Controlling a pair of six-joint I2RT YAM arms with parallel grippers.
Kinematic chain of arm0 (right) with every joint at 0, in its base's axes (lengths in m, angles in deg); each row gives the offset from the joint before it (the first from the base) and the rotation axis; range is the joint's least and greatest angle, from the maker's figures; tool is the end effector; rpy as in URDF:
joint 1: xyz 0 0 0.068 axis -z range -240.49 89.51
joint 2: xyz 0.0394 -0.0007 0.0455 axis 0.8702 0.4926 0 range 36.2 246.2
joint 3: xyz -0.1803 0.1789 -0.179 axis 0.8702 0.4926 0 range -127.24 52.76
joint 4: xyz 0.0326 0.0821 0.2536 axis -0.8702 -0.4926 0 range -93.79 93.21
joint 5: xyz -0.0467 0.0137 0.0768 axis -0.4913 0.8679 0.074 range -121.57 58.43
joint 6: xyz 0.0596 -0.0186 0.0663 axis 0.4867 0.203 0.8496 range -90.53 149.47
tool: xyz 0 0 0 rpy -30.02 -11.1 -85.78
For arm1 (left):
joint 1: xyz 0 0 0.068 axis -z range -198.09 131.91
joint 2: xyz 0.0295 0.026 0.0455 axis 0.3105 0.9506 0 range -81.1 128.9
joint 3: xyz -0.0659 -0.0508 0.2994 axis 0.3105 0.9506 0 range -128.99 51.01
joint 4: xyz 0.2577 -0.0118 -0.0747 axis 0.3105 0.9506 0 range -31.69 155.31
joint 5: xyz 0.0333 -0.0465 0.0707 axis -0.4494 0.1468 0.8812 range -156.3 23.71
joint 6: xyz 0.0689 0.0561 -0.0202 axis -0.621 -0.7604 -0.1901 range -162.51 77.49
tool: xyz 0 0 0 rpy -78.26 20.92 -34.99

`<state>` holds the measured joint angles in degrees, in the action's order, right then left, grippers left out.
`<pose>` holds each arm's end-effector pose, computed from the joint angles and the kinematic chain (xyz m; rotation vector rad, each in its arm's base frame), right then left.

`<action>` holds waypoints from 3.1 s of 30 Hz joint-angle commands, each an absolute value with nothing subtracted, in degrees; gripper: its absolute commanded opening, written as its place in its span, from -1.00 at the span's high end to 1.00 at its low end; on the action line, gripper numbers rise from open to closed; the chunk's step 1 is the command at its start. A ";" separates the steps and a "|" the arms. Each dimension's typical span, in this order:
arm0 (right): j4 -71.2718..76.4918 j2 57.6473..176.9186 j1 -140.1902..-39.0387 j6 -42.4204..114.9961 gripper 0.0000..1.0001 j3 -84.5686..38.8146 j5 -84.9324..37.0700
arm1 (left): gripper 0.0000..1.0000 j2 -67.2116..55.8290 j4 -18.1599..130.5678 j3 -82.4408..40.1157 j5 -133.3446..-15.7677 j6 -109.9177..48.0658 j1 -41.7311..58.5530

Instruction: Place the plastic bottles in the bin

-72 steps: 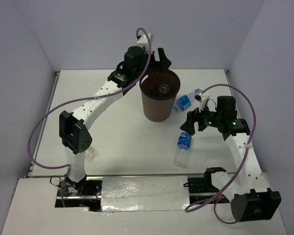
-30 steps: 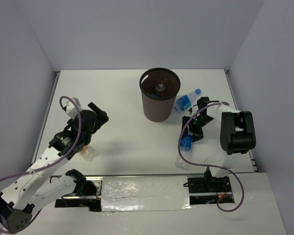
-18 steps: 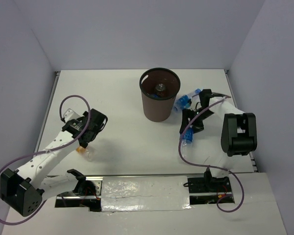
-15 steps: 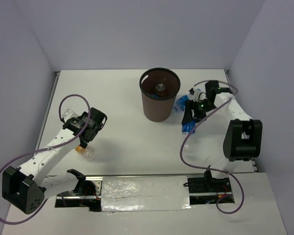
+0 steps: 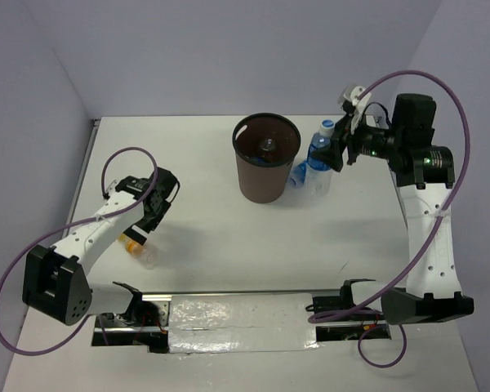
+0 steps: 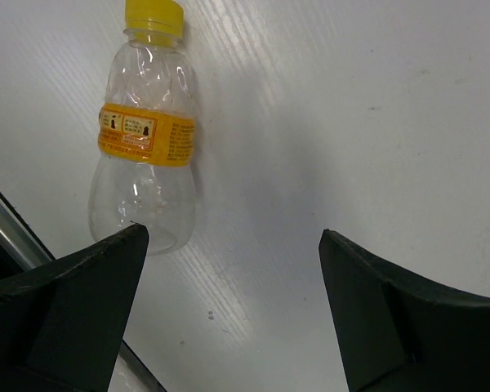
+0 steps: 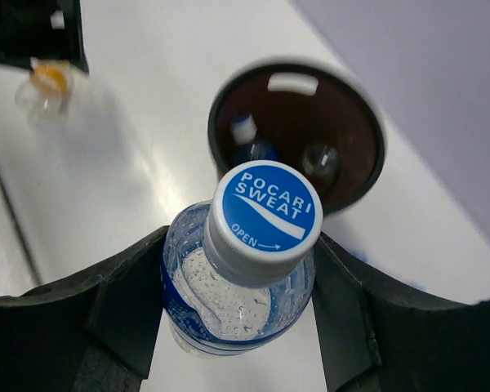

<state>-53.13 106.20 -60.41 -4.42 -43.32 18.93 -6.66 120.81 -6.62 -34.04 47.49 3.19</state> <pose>0.2256 0.0627 0.4997 -1.0260 1.6375 0.5283 0.2249 -0.0408 0.2493 -1.5056 2.0791 0.2208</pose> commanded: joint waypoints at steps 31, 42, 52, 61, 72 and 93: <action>-23.25 113.55 -73.33 12.42 -0.99 -41.13 5.07 | -0.99 -13.50 116.68 6.96 -43.96 36.70 -5.34; -26.50 105.46 -66.12 13.74 -0.99 -30.66 13.51 | -0.65 -9.12 98.39 12.34 -50.65 28.34 -10.97; -32.30 101.77 -63.04 7.68 -0.99 -22.93 14.22 | 0.45 -21.13 90.58 11.46 -58.27 17.46 -10.97; -36.70 99.31 -56.54 2.93 -0.96 -16.51 18.70 | 0.54 -24.52 56.41 4.53 -82.89 8.40 -3.43; -37.05 97.82 -55.48 3.46 -0.94 -13.51 17.12 | 0.53 7.55 60.39 -37.99 -86.17 -6.11 12.84; -20.35 110.02 -54.60 36.76 -0.96 -11.04 -1.33 | -0.99 22.44 73.24 -56.57 -78.87 -12.01 17.77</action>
<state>-25.46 106.70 -54.97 28.81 -8.52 3.28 26.27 73.79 -54.66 -80.53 -9.91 17.83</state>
